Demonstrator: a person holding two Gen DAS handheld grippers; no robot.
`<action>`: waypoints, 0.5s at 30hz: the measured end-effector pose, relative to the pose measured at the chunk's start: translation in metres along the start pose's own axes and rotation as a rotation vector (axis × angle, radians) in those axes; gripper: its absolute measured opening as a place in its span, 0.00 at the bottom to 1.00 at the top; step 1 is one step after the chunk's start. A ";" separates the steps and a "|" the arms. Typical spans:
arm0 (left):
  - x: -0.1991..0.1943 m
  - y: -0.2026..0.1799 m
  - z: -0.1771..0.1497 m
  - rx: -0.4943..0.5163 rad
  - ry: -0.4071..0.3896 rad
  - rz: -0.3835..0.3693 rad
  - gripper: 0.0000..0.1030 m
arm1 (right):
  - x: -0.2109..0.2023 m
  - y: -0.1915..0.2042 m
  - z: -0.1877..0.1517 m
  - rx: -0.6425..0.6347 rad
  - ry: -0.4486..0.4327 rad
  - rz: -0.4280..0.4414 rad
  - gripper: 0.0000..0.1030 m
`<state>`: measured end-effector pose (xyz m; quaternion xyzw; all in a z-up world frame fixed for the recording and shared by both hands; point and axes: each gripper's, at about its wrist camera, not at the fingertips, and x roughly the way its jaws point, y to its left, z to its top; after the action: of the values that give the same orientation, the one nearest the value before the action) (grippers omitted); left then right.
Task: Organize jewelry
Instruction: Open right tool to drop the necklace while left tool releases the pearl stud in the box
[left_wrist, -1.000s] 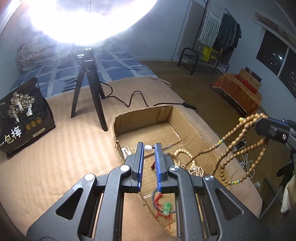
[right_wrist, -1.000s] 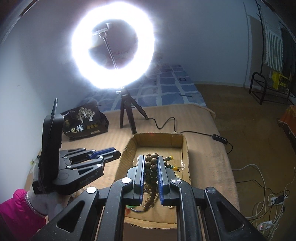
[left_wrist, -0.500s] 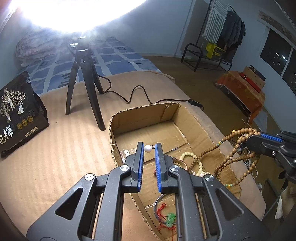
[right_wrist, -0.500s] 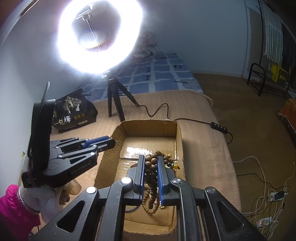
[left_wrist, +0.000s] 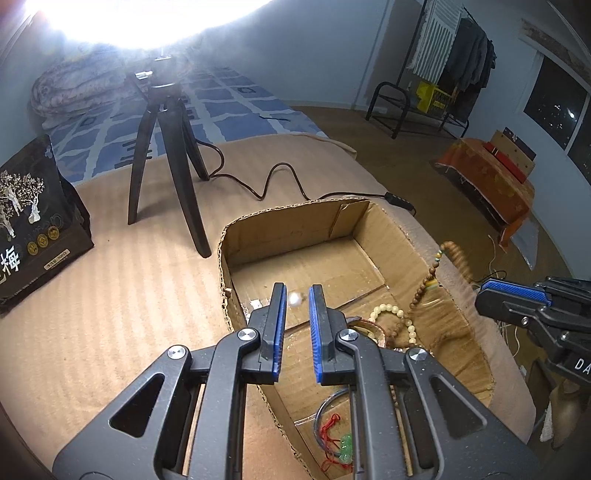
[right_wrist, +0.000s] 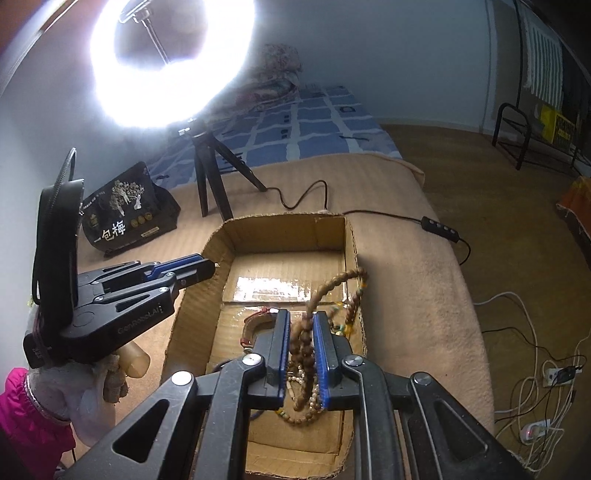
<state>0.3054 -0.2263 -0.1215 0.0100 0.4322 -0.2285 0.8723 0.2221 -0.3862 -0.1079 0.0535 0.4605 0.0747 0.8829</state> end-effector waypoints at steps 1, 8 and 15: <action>0.001 0.000 0.000 0.001 0.002 0.002 0.10 | 0.001 0.000 -0.001 -0.001 0.002 -0.002 0.27; 0.002 -0.001 -0.001 -0.003 -0.007 0.016 0.58 | 0.004 0.004 -0.004 -0.030 -0.014 -0.068 0.75; -0.001 -0.001 -0.002 -0.005 0.002 0.030 0.58 | 0.003 0.007 -0.005 -0.032 -0.020 -0.110 0.86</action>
<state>0.3029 -0.2269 -0.1218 0.0143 0.4334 -0.2142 0.8753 0.2189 -0.3784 -0.1115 0.0147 0.4525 0.0326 0.8910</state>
